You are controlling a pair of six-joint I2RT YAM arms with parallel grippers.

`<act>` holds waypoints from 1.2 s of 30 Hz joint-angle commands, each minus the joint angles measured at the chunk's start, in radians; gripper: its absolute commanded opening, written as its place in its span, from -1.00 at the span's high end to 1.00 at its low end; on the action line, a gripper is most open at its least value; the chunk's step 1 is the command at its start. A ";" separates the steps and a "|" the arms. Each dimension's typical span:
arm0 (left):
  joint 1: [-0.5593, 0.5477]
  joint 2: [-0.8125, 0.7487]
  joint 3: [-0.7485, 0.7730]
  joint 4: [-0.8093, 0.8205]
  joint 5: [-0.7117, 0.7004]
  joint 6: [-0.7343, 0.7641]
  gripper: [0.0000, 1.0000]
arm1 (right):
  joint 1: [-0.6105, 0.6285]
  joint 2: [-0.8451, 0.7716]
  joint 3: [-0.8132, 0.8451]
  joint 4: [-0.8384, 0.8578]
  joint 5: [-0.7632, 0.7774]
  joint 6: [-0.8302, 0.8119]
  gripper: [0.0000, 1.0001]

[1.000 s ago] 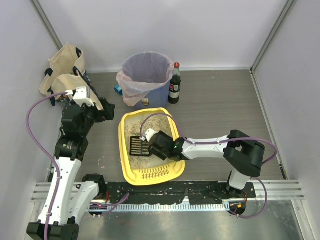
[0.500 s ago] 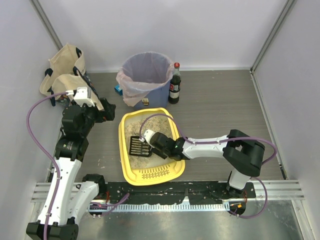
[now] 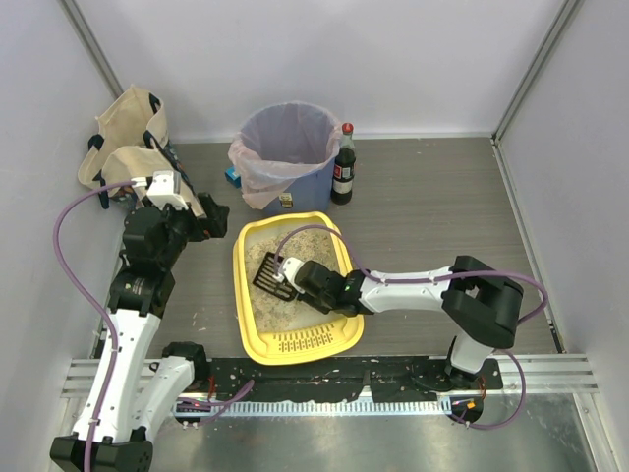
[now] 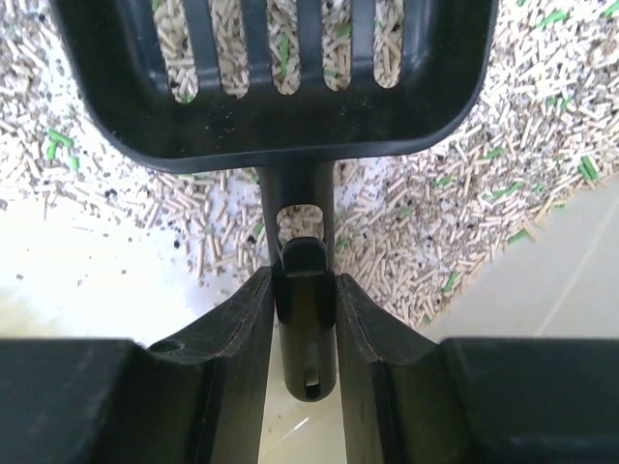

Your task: Clean the litter box

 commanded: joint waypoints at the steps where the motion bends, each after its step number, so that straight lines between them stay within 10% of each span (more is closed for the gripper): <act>1: -0.005 0.006 -0.002 0.058 0.017 0.007 -0.99 | -0.002 -0.089 0.029 -0.074 -0.018 0.045 0.83; 36: -0.040 0.089 0.006 0.083 0.224 -0.006 -0.99 | 0.009 -0.135 -0.074 0.245 0.011 0.211 0.97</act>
